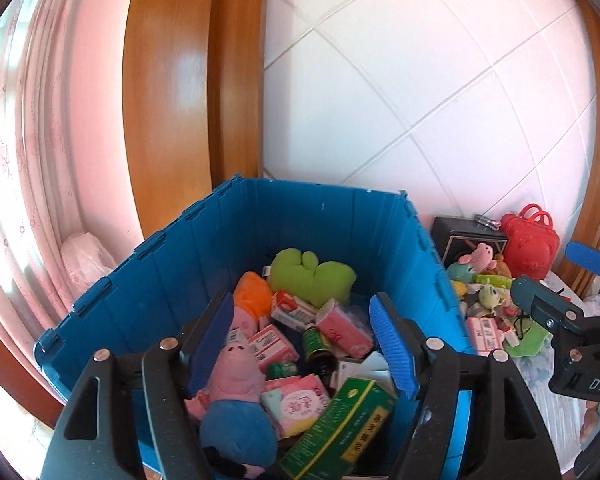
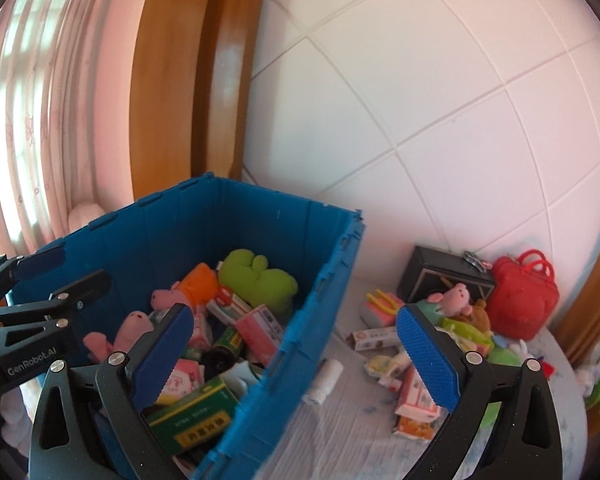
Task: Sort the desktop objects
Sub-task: 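Withdraw both tools from the crate back toward the heap, then grasp the white pill bottle with the left tool while the right tool grasps the orange medicine box, then carry the white bottle and orange box into the blue crate and release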
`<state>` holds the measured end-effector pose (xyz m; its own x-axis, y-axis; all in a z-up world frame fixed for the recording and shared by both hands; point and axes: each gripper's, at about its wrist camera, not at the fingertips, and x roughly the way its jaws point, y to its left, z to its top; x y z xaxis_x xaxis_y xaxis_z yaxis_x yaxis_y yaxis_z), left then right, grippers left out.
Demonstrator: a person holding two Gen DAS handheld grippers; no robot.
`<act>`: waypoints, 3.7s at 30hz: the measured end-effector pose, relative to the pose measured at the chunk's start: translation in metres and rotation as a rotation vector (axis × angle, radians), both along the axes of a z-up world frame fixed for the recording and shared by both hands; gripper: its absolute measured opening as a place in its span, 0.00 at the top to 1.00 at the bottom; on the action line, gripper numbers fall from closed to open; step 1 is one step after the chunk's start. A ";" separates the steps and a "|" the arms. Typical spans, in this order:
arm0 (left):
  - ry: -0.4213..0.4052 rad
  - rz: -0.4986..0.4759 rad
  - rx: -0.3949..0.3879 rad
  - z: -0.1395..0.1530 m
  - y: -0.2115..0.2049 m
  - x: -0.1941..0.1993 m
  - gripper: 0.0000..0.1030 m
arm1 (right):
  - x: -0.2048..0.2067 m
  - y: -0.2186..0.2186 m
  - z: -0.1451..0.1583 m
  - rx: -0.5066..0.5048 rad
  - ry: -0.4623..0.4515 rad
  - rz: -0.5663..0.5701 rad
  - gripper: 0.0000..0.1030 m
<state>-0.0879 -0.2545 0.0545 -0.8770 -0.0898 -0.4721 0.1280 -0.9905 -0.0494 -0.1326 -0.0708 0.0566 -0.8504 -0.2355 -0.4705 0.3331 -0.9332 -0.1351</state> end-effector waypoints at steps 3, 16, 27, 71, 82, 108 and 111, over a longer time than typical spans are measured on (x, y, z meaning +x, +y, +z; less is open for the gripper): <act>0.014 -0.026 -0.002 0.002 0.027 0.001 0.32 | 0.011 0.035 -0.001 -0.013 0.034 -0.037 0.00; 0.047 -0.155 -0.081 -0.001 0.203 -0.014 0.18 | -0.006 0.233 -0.038 -0.070 -0.033 -0.228 0.00; -0.161 -0.172 -0.092 -0.098 0.282 -0.072 0.17 | -0.050 0.349 -0.133 -0.084 -0.276 -0.324 0.00; -0.415 0.006 -0.268 -0.338 0.260 -0.230 0.49 | -0.195 0.250 -0.357 -0.007 -0.605 -0.340 0.09; -0.474 -0.055 -0.181 -0.334 0.277 -0.202 0.50 | -0.162 0.294 -0.351 -0.019 -0.634 -0.361 0.15; -0.280 -0.214 -0.114 -0.232 0.369 -0.078 0.50 | -0.019 0.422 -0.250 -0.044 -0.309 -0.446 0.16; -0.221 -0.216 -0.112 -0.209 0.376 -0.068 0.50 | -0.013 0.422 -0.227 -0.053 -0.238 -0.422 0.16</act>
<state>-0.1557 0.1210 -0.1545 -0.7589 0.0249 -0.6508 -0.0900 -0.9937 0.0670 -0.1451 0.3512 -0.1700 -0.7472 0.0784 -0.6600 -0.0603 -0.9969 -0.0502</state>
